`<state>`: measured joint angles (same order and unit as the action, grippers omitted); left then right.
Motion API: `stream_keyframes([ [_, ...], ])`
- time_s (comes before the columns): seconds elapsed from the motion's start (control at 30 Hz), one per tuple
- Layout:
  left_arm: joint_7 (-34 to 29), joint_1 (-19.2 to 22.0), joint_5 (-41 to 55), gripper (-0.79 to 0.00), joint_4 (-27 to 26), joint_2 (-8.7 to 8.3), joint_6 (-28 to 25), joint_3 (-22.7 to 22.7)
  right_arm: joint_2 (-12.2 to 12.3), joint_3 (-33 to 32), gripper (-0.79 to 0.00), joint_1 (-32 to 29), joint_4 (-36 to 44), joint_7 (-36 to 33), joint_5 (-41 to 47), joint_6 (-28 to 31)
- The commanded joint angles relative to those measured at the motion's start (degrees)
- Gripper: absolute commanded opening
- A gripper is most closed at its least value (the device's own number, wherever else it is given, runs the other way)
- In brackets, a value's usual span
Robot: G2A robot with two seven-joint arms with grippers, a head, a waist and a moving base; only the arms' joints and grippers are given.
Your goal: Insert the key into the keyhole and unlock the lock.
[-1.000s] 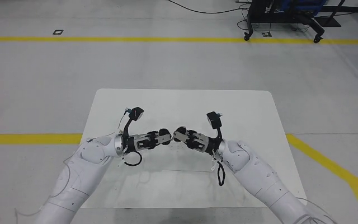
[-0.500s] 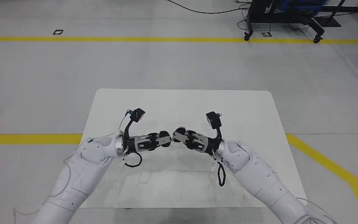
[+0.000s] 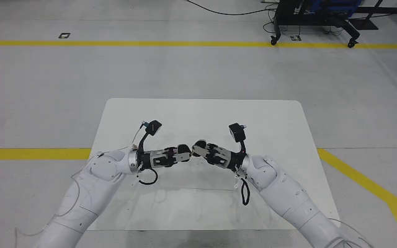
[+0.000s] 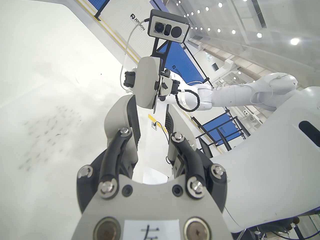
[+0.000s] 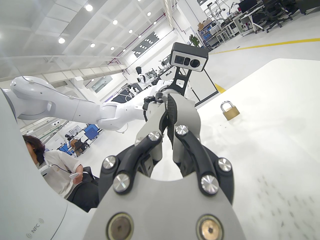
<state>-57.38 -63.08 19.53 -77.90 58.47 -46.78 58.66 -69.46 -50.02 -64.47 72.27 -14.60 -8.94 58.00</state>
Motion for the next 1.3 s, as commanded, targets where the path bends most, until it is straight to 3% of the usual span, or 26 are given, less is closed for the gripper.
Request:
stream_keyframes([
  [0.0,2.0,-0.3,-3.0,-0.560,-0.5,0.02,-0.9,0.4,0.0,0.1,-0.785,0.0,0.0,-0.1,0.0,0.0],
  [0.27,17.3,-5.2,-21.9,-0.566,-6.3,-0.01,-5.6,4.4,-0.1,-0.1,-0.785,0.0,-0.5,0.1,1.4,0.0],
  [0.43,23.7,-8.2,-32.8,-0.576,-10.6,0.00,-5.0,6.2,-0.1,-0.2,-0.785,0.0,-0.9,-0.3,3.1,0.0],
  [0.8,42.9,-16.1,-63.8,-0.585,-21.9,0.72,8.8,8.3,-0.7,0.9,-0.785,1.3,-2.3,-1.9,5.7,0.0],
  [0.9,47.4,-17.6,-67.4,-0.557,-22.8,0.97,11.2,7.9,-0.8,1.2,-0.785,1.7,-2.4,-2.4,6.2,0.0],
  [1.27,56.4,-20.5,-75.8,-0.616,-24.1,1.23,18.2,9.8,-1.1,1.3,-0.785,2.3,-3.0,-4.0,7.4,0.0],
])
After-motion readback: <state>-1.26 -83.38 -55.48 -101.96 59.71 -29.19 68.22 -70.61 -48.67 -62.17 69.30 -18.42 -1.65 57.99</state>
